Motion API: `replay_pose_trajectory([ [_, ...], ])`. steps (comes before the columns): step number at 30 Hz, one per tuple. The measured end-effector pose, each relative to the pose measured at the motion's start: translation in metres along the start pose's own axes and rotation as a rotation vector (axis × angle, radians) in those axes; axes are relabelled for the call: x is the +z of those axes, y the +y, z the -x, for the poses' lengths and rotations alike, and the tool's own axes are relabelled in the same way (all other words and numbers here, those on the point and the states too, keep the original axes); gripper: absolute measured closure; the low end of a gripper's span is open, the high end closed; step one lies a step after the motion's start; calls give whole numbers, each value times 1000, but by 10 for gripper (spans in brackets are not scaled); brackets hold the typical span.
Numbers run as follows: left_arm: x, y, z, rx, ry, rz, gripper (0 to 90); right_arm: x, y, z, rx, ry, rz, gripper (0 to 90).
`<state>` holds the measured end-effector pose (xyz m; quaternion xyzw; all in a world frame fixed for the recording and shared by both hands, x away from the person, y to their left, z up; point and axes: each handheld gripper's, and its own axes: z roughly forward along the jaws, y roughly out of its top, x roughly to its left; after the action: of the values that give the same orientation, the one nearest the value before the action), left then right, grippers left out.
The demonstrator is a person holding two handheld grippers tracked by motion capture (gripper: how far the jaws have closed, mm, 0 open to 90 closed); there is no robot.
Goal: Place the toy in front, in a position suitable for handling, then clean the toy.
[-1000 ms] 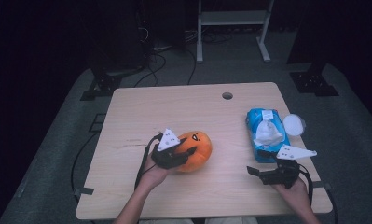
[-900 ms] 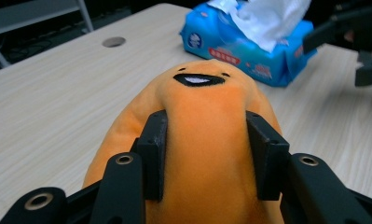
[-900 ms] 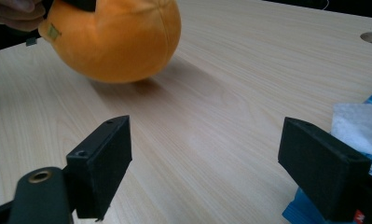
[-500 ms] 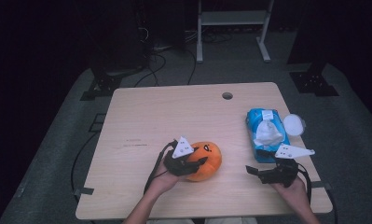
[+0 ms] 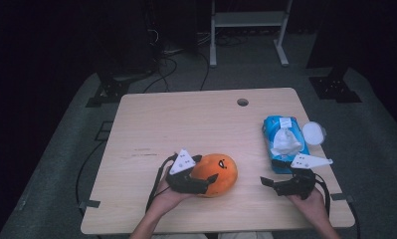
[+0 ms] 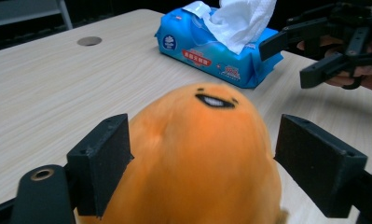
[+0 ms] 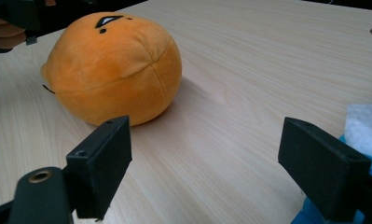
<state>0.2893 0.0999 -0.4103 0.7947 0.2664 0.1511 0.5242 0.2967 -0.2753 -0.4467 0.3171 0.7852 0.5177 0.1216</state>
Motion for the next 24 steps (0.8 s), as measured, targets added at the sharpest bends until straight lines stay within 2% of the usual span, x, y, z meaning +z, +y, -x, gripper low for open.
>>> replay_pose_trajectory([
  [1, -9, -8, -3, -19, 14, 10, 166, 0, 1, 1, -10, -4, 2, 162],
  [2, -9, -8, -3, -19, 14, 10, 161, 0, 1, 1, -10, -4, 2, 162],
  [5, -20, -20, -9, -61, 33, 36, 161, 3, 3, 2, -5, -12, 0, 162],
  [8, -26, -25, -13, -63, 56, 31, 159, 4, 3, 2, -3, -11, -1, 162],
  [10, -29, -25, -15, -84, 53, 50, 158, 6, 2, 0, -10, -9, -12, 162],
  [16, -27, -23, -12, -60, 56, 54, 158, 3, 5, -6, -29, -7, -4, 161],
  [24, -18, -28, -15, -55, 57, 36, 158, -9, 17, 2, -46, -47, 41, 161],
])
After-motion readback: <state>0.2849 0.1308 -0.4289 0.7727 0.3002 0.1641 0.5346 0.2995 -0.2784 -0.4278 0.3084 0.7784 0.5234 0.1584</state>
